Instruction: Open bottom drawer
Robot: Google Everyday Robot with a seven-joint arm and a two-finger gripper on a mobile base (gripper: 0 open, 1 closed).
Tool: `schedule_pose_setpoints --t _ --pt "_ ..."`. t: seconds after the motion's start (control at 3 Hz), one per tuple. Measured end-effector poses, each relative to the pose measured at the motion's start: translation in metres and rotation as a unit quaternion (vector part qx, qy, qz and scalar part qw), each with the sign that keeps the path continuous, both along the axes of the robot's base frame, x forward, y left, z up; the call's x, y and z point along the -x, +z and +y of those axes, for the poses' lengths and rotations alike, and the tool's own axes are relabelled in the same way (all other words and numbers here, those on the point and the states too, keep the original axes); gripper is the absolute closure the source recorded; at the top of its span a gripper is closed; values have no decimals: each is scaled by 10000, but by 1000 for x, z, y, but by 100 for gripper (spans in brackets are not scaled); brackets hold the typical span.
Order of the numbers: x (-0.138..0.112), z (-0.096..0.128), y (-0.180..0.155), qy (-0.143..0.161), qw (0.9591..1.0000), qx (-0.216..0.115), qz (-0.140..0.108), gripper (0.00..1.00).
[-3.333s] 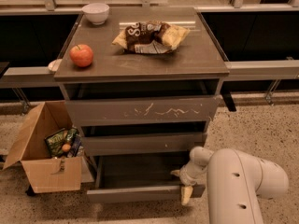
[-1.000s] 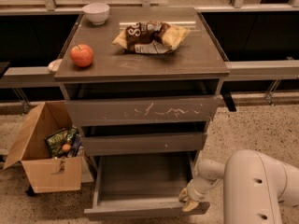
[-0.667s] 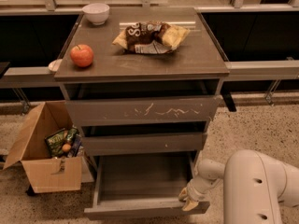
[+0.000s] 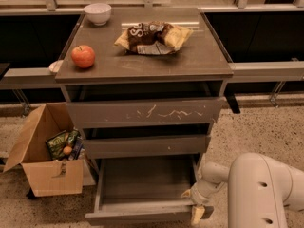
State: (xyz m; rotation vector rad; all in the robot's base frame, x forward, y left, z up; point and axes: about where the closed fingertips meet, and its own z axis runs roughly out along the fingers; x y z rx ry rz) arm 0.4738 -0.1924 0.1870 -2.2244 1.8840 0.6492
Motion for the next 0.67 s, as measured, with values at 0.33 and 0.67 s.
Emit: schedule_pose_setpoints --t 0.33,0.67 --pt "6 -1 11 204 9996 -140 -94 0" --pt "10 -5 49 464 9969 -209 -599 0"
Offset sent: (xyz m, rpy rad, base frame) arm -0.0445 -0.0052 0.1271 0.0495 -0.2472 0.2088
